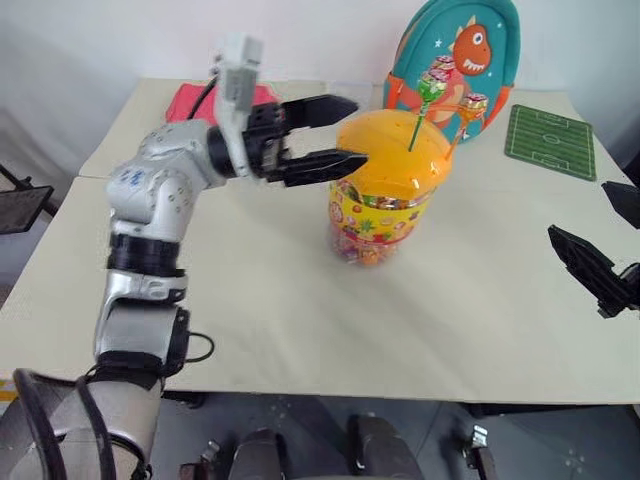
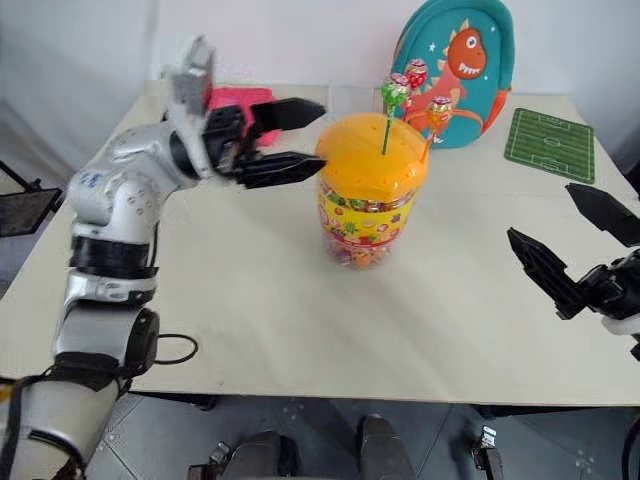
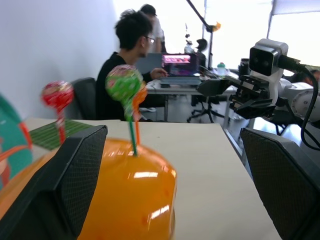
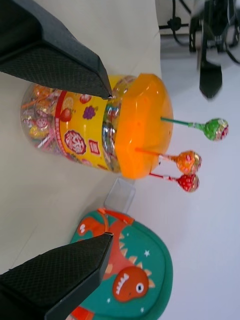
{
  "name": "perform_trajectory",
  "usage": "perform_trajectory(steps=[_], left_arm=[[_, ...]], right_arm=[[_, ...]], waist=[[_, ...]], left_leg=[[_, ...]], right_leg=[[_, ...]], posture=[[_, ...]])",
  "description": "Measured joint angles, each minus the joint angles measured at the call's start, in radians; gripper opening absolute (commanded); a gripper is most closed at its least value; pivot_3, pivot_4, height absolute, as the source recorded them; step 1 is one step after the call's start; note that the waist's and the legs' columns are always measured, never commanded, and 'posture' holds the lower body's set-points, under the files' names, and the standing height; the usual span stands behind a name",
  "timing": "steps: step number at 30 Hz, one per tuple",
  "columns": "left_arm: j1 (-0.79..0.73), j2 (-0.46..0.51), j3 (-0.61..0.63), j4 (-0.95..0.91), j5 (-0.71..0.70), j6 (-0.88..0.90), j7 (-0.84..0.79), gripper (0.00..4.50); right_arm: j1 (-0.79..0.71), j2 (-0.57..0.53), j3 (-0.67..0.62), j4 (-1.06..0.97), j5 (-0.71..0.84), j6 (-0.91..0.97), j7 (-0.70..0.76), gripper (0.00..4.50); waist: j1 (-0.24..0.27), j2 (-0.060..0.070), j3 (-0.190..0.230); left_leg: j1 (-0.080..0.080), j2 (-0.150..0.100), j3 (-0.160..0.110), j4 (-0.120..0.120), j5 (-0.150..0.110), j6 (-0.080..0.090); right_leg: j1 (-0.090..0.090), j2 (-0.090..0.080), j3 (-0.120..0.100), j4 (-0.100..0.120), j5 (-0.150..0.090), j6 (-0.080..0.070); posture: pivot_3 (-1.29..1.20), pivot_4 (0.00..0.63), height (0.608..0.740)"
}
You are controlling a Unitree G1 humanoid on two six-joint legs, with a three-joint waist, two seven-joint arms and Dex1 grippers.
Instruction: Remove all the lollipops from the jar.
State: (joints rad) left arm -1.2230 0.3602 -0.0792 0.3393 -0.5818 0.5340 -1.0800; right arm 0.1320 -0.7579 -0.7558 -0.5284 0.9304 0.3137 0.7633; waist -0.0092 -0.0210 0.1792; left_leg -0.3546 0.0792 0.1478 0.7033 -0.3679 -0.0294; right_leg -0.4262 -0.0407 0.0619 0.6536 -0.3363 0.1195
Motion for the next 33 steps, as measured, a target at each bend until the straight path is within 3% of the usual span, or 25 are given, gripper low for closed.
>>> perform_trajectory(steps=[4,7,20,27,33], left_arm=[[-0.073,-0.050,-0.077,0.065,0.090,-0.003,0.001,4.50],[-0.073,-0.078,-0.099,0.118,0.137,-0.025,0.000,3.95],[-0.093,-0.100,-0.052,0.191,0.166,-0.032,-0.023,0.03],[-0.115,-0.142,0.021,0.223,0.143,-0.022,-0.010,0.03],[-0.178,-0.118,0.210,0.303,0.035,0.001,0.035,0.03]], right_arm=[[-0.010,-0.006,0.003,-0.002,0.002,0.013,-0.016,4.47],[-0.009,-0.006,0.003,-0.011,0.002,0.018,-0.033,4.50],[0.020,0.023,0.002,-0.062,0.012,0.018,-0.073,4.50],[0.030,0.041,0.004,-0.077,0.012,0.015,-0.080,4.50],[0.006,0.045,0.035,-0.075,0.011,0.014,-0.077,4.50]], waist=[[0.002,0.001,0.000],[0.002,0.001,0.000],[0.009,0.001,0.000],[0.006,0.001,0.000],[0.002,0.001,0.000]], left_leg=[[0.002,0.000,0.001,-0.004,0.000,0.000],[0.001,0.000,0.000,-0.004,0.000,0.000],[0.001,0.000,0.000,-0.003,0.000,0.000],[0.001,0.000,0.000,-0.003,0.000,0.000],[0.001,0.000,0.000,-0.003,0.000,0.000]], right_leg=[[0.000,0.001,0.002,0.000,0.000,0.001],[-0.002,0.001,0.002,0.000,0.000,0.001],[-0.001,0.001,0.002,0.000,0.000,0.001],[-0.001,0.001,0.002,0.000,0.000,0.001],[-0.002,0.001,0.002,0.001,0.000,0.001]], posture=[[0.00,0.150,0.740],[0.00,0.150,0.740],[0.00,0.150,0.740],[0.00,0.150,0.740],[0.00,0.150,0.740]])
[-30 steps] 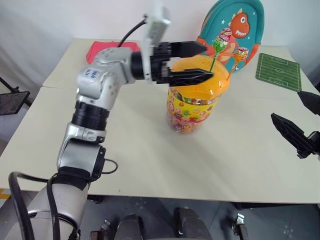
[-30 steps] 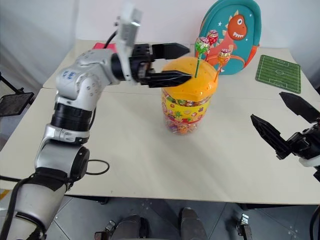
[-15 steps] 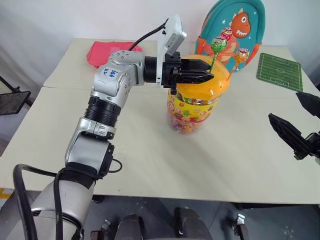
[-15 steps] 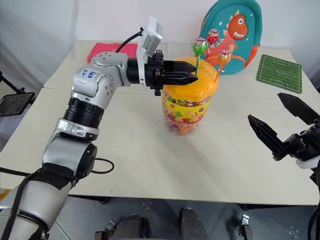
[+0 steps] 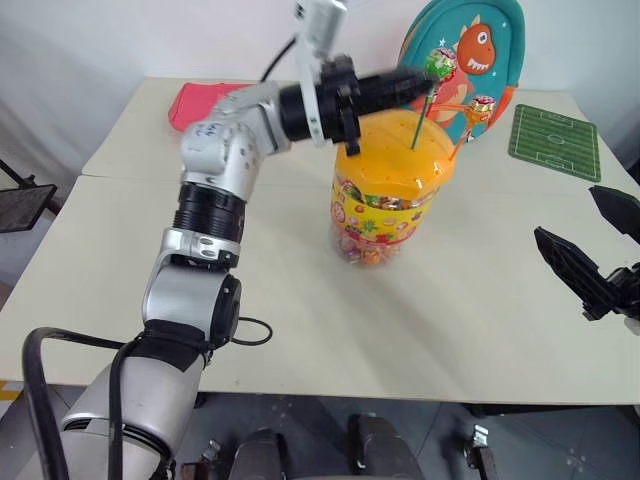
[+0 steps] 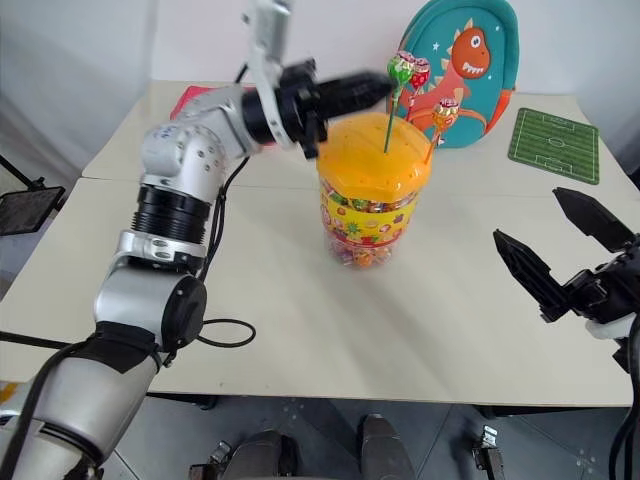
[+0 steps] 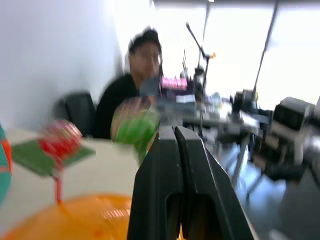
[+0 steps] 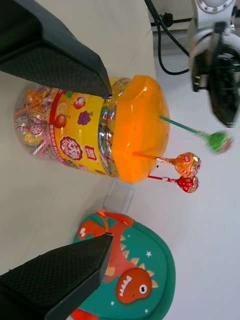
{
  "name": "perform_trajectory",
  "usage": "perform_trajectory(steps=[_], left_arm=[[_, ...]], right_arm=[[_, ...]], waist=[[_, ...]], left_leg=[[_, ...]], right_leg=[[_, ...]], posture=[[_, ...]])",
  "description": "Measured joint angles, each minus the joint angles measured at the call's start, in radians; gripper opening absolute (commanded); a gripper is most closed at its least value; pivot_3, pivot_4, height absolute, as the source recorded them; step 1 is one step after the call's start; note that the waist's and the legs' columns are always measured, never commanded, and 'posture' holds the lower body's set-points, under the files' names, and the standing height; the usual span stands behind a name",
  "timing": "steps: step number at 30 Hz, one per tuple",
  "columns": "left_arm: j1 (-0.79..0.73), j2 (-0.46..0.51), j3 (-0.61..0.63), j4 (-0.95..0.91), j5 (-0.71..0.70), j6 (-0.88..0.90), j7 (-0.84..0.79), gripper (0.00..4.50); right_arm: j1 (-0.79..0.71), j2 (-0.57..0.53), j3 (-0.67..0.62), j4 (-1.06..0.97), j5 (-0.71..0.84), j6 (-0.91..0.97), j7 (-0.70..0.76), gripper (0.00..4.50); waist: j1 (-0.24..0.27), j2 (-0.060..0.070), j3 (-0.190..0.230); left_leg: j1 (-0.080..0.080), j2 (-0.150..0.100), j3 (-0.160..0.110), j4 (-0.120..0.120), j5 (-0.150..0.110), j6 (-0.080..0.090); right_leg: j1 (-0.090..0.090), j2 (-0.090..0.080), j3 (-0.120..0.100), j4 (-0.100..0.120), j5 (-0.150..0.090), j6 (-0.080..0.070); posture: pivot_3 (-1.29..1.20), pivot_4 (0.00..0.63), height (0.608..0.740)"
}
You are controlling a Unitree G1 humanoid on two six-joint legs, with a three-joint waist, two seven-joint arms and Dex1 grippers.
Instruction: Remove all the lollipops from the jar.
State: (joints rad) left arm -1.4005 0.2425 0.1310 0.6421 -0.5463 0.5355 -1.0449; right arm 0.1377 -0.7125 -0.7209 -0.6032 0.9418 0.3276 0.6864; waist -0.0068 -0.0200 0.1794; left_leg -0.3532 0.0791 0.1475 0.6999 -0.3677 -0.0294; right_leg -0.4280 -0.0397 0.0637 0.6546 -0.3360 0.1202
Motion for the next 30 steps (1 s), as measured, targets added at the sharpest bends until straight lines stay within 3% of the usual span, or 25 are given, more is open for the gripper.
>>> perform_trajectory(steps=[3,6,19,25,30], left_arm=[[-0.018,0.075,0.032,0.033,0.001,-0.007,-0.012,0.03],[0.003,0.114,-0.005,0.018,0.015,0.019,-0.077,0.59],[0.132,0.108,-0.100,-0.103,0.062,0.049,-0.108,4.44],[0.287,0.201,-0.046,-0.182,0.057,-0.098,-0.187,4.48],[0.507,0.315,0.000,-0.241,0.058,-0.186,-0.266,4.48]], right_arm=[[-0.006,0.000,0.002,0.020,0.000,-0.001,0.015,4.50],[-0.021,-0.002,0.009,0.043,-0.002,-0.001,0.032,4.50],[-0.001,-0.003,0.011,0.057,-0.022,-0.001,0.059,4.50],[-0.005,-0.034,0.016,0.127,-0.084,-0.002,0.085,4.50],[-0.132,-0.140,0.176,0.316,-0.277,0.024,0.063,4.50]], waist=[[0.001,0.000,0.000],[0.008,0.000,0.000],[-0.001,0.000,0.000],[-0.005,0.000,0.000],[-0.026,0.000,0.000]], left_leg=[[0.000,0.000,0.000,0.000,0.000,0.000],[0.000,0.000,0.000,0.001,0.000,0.000],[0.000,0.000,0.000,0.001,0.000,0.000],[0.001,0.001,0.001,0.001,0.000,0.000],[0.000,0.002,0.001,0.003,0.000,0.000]], right_leg=[[0.000,0.000,0.000,0.000,0.000,0.000],[0.001,0.000,-0.001,0.000,0.000,0.000],[0.000,0.000,-0.001,0.001,0.000,0.000],[0.000,0.000,0.000,0.003,0.000,0.000],[0.000,-0.001,-0.001,0.004,0.000,0.000]], posture=[[0.00,0.150,0.740],[0.00,0.150,0.740],[0.00,0.150,0.740],[0.00,0.150,0.740],[0.00,0.150,0.740]])
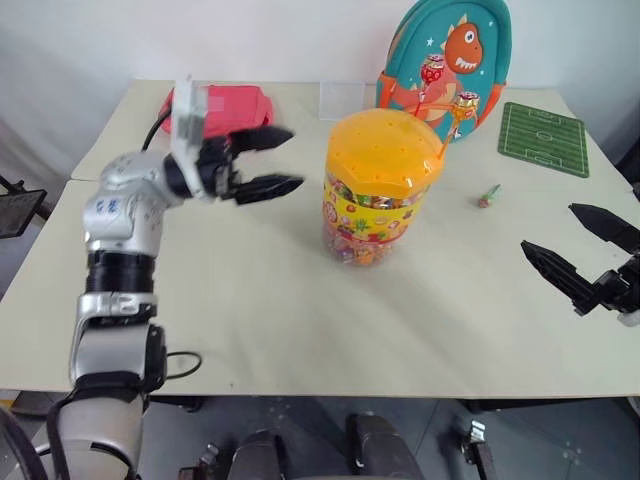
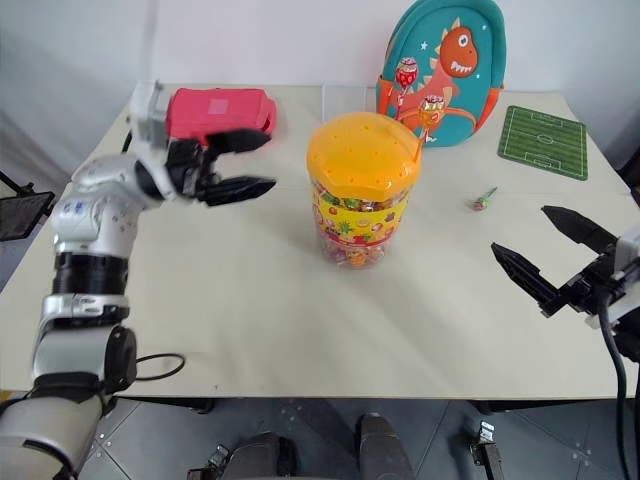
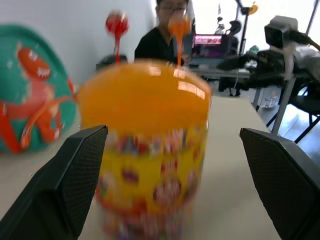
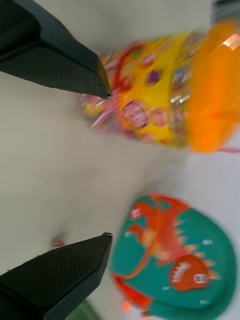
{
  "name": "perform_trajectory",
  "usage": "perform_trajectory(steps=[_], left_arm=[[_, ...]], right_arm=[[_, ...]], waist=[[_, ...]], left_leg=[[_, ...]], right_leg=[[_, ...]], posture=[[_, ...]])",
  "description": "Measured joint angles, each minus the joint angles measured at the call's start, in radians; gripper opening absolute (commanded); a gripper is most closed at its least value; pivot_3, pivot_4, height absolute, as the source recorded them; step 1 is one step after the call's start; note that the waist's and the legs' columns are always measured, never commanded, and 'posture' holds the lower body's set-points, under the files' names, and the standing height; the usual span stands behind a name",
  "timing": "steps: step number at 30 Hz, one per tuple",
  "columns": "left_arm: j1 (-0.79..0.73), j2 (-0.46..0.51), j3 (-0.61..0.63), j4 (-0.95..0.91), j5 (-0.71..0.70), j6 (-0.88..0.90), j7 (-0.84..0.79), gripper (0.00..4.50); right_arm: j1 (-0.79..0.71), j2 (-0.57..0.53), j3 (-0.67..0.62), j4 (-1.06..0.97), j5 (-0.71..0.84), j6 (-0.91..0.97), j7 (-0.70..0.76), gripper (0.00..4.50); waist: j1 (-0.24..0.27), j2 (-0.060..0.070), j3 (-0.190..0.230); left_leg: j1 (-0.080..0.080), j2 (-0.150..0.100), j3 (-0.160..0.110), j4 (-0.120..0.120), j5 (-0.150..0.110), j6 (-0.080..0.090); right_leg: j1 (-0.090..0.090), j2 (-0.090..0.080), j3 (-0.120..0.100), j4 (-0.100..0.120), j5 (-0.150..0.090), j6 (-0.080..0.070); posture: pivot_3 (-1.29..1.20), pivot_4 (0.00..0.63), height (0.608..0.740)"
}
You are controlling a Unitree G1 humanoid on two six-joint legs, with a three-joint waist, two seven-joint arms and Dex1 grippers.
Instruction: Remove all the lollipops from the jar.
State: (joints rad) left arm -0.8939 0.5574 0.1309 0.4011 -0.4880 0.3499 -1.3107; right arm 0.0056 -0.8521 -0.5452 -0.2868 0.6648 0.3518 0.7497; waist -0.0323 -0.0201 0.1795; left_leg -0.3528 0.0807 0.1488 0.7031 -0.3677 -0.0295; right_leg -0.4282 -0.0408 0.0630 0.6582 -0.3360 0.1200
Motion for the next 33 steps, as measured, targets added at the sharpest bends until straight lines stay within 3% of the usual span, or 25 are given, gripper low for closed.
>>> perform_trajectory(steps=[5,8,11,15,24,33], left_arm=[[0.057,0.002,0.018,-0.090,-0.015,0.012,0.042,4.48],[0.103,-0.007,0.021,-0.152,-0.020,0.018,0.078,4.48],[0.158,-0.024,0.017,-0.211,-0.024,0.026,0.115,4.48],[0.196,-0.030,0.026,-0.284,-0.040,0.047,0.163,4.48],[0.275,-0.029,0.043,-0.373,-0.098,0.093,0.213,4.48],[0.298,-0.029,0.048,-0.408,-0.120,0.107,0.249,4.48]], right_arm=[[-0.299,-0.019,0.243,0.252,-0.201,0.125,-0.136,4.50],[-0.507,0.026,0.345,0.452,-0.315,0.219,-0.265,4.50],[-0.660,0.089,0.382,0.629,-0.400,0.236,-0.382,4.50],[-0.752,0.129,0.382,0.762,-0.453,0.195,-0.457,4.50],[-0.913,0.156,0.382,1.163,-0.487,0.064,-0.370,4.50],[-1.042,0.221,0.392,1.319,-0.530,-0.069,-0.328,4.50]], waist=[[0.002,0.000,0.000],[-0.004,0.000,0.000],[-0.012,0.000,0.000],[-0.022,0.001,0.000],[-0.058,0.001,0.000],[-0.084,0.001,0.000]], left_leg=[[-0.001,0.000,-0.001,0.003,0.000,0.000],[-0.001,0.000,0.000,0.002,0.000,0.000],[-0.001,0.001,0.001,0.000,0.000,0.000],[-0.002,0.001,0.001,-0.004,0.000,0.000],[-0.002,0.001,0.001,-0.004,0.000,-0.001],[-0.001,0.002,-0.001,-0.005,0.001,-0.001]], right_leg=[[0.000,-0.002,-0.001,0.002,0.000,0.000],[-0.002,-0.002,-0.001,0.003,0.000,0.000],[-0.004,-0.002,-0.002,0.005,0.000,0.000],[-0.006,-0.003,-0.003,0.007,0.000,0.000],[-0.005,-0.003,-0.003,0.005,0.000,0.000],[-0.006,-0.003,-0.005,0.011,0.000,0.000]], posture=[[0.00,0.150,0.740],[0.00,0.150,0.740],[0.00,0.150,0.740],[0.00,0.150,0.740],[0.00,0.150,0.740],[0.00,0.150,0.740]])
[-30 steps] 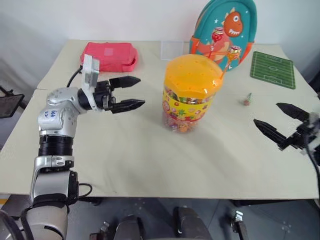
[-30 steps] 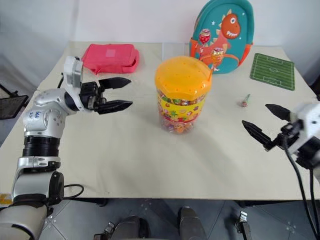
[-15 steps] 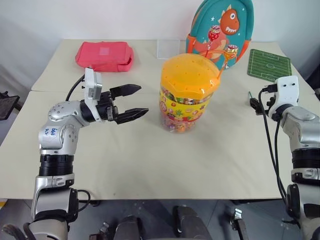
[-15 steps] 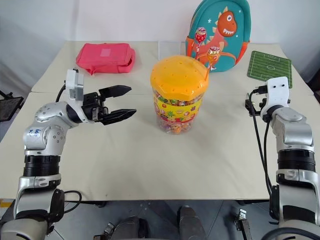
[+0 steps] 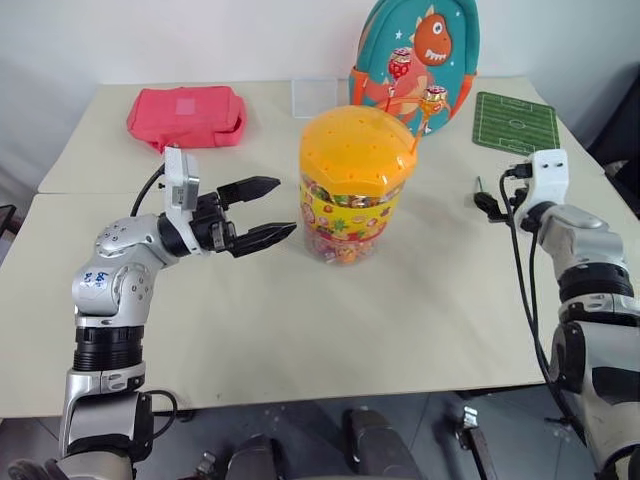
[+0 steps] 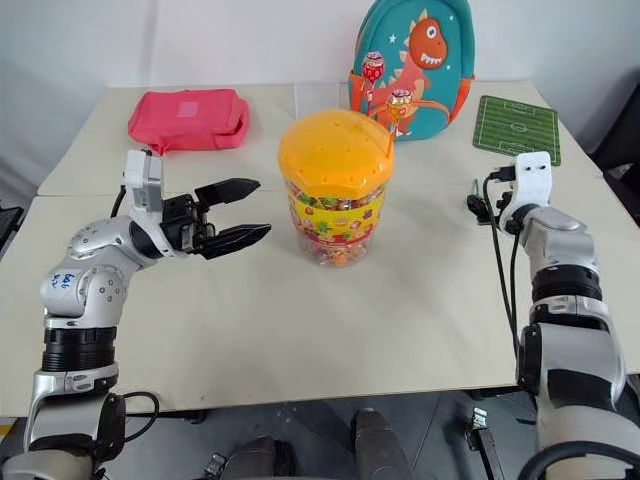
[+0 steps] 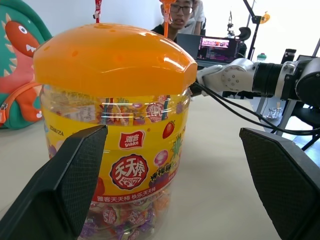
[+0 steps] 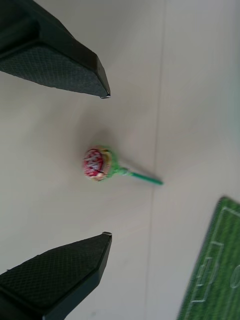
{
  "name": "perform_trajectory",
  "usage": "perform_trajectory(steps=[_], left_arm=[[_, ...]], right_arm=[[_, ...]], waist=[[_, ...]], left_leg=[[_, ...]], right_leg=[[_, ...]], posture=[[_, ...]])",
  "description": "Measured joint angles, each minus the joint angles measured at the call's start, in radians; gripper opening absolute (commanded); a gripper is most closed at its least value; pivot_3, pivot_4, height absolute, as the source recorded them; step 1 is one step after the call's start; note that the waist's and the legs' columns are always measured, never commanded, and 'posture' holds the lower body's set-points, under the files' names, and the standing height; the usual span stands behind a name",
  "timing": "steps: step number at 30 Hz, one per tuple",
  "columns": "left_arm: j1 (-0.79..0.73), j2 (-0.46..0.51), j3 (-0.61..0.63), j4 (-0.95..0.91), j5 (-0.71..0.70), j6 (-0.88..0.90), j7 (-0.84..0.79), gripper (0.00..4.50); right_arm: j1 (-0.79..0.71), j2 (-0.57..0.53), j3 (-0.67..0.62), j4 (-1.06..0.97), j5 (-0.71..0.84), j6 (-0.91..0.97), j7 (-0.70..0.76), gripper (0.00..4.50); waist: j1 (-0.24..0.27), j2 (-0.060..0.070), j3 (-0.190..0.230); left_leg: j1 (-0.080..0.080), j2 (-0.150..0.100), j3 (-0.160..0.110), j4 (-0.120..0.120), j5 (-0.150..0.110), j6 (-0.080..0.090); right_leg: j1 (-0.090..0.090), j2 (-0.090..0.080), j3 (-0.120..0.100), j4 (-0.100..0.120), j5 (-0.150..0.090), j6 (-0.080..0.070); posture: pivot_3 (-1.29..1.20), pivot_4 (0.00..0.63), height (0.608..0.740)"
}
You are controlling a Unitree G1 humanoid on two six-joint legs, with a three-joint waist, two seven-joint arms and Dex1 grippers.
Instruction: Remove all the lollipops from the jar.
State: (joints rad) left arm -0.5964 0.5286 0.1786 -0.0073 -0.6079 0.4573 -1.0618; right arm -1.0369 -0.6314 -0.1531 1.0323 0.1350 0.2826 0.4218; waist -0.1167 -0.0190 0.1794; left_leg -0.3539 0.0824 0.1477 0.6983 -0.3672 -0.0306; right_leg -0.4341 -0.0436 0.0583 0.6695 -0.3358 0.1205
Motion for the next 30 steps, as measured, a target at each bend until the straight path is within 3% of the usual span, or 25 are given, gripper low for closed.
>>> perform_trajectory(steps=[5,10,13,25,30], left_arm=[[0.005,0.000,0.000,-0.005,-0.013,0.001,0.012,4.48],[0.005,-0.001,-0.001,-0.017,-0.019,0.003,0.023,4.48],[0.003,-0.001,-0.001,-0.017,-0.019,0.003,0.023,4.50],[-0.008,-0.001,-0.001,-0.015,-0.020,0.003,0.026,4.50],[-0.008,-0.001,-0.001,-0.017,-0.021,0.003,0.033,4.50]], right_arm=[[-0.060,0.037,0.019,0.142,-0.060,-0.080,-0.099,4.50],[-0.110,0.079,0.014,0.225,-0.074,-0.106,-0.105,4.50],[-0.114,0.101,0.004,0.253,-0.075,-0.109,-0.107,3.90],[-0.118,0.102,-0.061,0.277,-0.069,-0.132,-0.178,0.13],[-0.113,0.101,-0.062,0.273,-0.069,-0.159,-0.100,0.06]], waist=[[-0.001,0.000,0.000],[-0.011,0.000,0.000],[-0.018,0.000,0.000],[-0.029,0.000,0.000],[-0.029,0.000,0.000]], left_leg=[[0.000,0.000,0.000,0.000,0.000,0.000],[0.000,0.000,0.000,0.000,0.000,0.000],[0.000,0.000,-0.001,-0.001,0.000,0.000],[0.000,0.000,-0.001,-0.001,0.000,0.000],[0.000,0.000,-0.001,-0.001,0.000,0.000]], right_leg=[[0.000,-0.001,0.000,0.000,0.000,0.000],[0.000,0.000,-0.001,0.001,0.000,0.000],[0.000,-0.001,-0.001,0.002,0.000,0.000],[0.000,-0.001,-0.001,0.002,0.000,0.000],[0.000,-0.001,-0.001,0.001,0.000,0.000]], posture=[[0.00,0.150,0.740],[0.00,0.150,0.740],[0.00,0.150,0.740],[0.00,0.150,0.740],[0.00,0.150,0.740]])
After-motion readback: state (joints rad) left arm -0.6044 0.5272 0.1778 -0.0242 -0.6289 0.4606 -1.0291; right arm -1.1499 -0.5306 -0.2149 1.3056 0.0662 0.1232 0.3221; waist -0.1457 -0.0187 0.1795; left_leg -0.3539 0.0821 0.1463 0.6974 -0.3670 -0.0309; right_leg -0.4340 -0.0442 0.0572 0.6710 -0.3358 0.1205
